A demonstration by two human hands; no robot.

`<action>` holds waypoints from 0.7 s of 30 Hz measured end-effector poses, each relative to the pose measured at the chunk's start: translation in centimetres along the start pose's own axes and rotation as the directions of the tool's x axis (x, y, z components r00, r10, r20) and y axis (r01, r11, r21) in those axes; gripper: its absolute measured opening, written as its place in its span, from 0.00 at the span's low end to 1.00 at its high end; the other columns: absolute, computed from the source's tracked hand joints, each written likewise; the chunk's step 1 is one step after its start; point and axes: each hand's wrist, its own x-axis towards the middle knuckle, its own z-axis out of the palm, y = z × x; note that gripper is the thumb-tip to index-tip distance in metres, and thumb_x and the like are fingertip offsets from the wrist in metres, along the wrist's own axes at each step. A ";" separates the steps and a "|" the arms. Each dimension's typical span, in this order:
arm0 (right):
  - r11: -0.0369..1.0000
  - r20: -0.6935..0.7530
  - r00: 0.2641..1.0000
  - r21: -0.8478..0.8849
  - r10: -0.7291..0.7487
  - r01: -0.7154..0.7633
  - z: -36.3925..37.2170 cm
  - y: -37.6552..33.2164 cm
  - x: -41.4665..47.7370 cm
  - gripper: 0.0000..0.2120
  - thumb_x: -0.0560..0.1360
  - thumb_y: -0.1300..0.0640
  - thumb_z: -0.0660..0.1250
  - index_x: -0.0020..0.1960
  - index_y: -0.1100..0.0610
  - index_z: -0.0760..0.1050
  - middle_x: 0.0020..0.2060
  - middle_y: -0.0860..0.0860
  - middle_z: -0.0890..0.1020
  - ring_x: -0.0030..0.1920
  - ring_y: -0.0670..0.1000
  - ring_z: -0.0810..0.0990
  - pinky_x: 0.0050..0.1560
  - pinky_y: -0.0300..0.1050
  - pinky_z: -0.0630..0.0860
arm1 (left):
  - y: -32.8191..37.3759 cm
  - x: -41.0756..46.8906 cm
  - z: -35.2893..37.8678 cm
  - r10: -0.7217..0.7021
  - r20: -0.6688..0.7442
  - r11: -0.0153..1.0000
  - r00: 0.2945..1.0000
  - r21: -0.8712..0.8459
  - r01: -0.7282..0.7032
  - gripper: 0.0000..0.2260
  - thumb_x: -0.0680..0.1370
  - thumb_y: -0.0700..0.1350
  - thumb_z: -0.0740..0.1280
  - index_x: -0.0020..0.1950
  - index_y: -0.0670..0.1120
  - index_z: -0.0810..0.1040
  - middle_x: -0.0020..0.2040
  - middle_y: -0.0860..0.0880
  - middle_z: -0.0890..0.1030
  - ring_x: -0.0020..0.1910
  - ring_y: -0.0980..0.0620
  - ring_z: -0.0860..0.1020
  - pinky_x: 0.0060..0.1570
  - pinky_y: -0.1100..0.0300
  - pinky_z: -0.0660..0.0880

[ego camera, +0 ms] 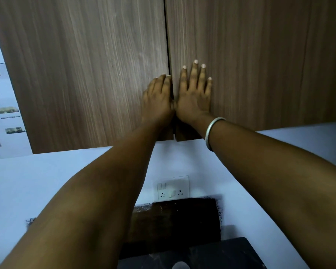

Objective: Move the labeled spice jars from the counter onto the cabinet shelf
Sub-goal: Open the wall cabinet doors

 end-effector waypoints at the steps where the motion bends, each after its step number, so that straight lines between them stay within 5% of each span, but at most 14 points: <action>1: 1.000 -0.011 1.000 0.015 -0.001 0.001 -0.2 0.0 -0.1 0.42 0.79 0.38 0.55 0.83 0.58 0.43 0.82 0.63 0.44 0.82 0.66 0.43 0.79 0.69 0.49 | 0.1 0.1 0.1 -0.011 -0.017 0.998 1.000 -0.056 0.010 0.28 0.81 0.50 0.56 0.80 0.43 0.61 0.80 0.42 0.65 0.79 0.42 0.61 0.77 0.41 0.59; 5: 0.993 -0.059 0.998 0.117 -0.003 0.010 -2.3 0.7 -1.4 0.39 0.81 0.39 0.55 0.83 0.57 0.44 0.83 0.62 0.46 0.82 0.65 0.46 0.78 0.68 0.54 | 1.4 0.6 -0.2 -0.126 -0.021 0.899 0.992 -0.426 0.106 0.25 0.85 0.52 0.53 0.81 0.43 0.61 0.76 0.43 0.70 0.76 0.46 0.66 0.75 0.44 0.66; 9: 0.973 -0.096 0.995 0.227 -0.028 0.049 -6.5 2.7 -3.7 0.48 0.75 0.38 0.67 0.83 0.56 0.46 0.83 0.60 0.47 0.83 0.63 0.47 0.79 0.64 0.56 | 5.5 -0.5 -2.7 -0.017 0.197 0.451 0.980 -0.874 0.184 0.24 0.87 0.51 0.50 0.82 0.46 0.58 0.78 0.44 0.68 0.75 0.52 0.70 0.73 0.54 0.70; 14: 0.878 -0.171 0.985 0.473 0.007 0.076 -13.8 7.1 -7.7 0.44 0.74 0.43 0.68 0.83 0.55 0.53 0.83 0.56 0.55 0.83 0.56 0.53 0.80 0.57 0.59 | 12.4 -3.1 -4.4 0.231 0.163 0.032 0.959 -0.987 0.160 0.25 0.87 0.48 0.49 0.83 0.53 0.47 0.84 0.45 0.56 0.80 0.46 0.62 0.78 0.41 0.61; 18: 0.757 -0.197 0.976 0.650 0.090 0.061 -19.0 11.9 -10.5 0.42 0.71 0.48 0.68 0.82 0.55 0.59 0.80 0.54 0.65 0.80 0.50 0.64 0.77 0.49 0.67 | 19.7 -4.2 -5.0 0.333 0.079 -0.012 0.940 -0.996 0.088 0.25 0.87 0.44 0.46 0.83 0.49 0.43 0.84 0.47 0.51 0.82 0.51 0.57 0.78 0.55 0.61; 21: 0.672 -0.215 0.971 0.736 0.106 0.090 -21.9 15.2 -11.8 0.37 0.74 0.56 0.70 0.80 0.61 0.62 0.75 0.56 0.72 0.75 0.49 0.72 0.72 0.50 0.73 | 25.2 -4.5 -4.0 0.347 0.012 -0.004 0.938 -1.000 0.015 0.25 0.87 0.50 0.45 0.83 0.46 0.43 0.84 0.45 0.48 0.83 0.51 0.50 0.81 0.52 0.52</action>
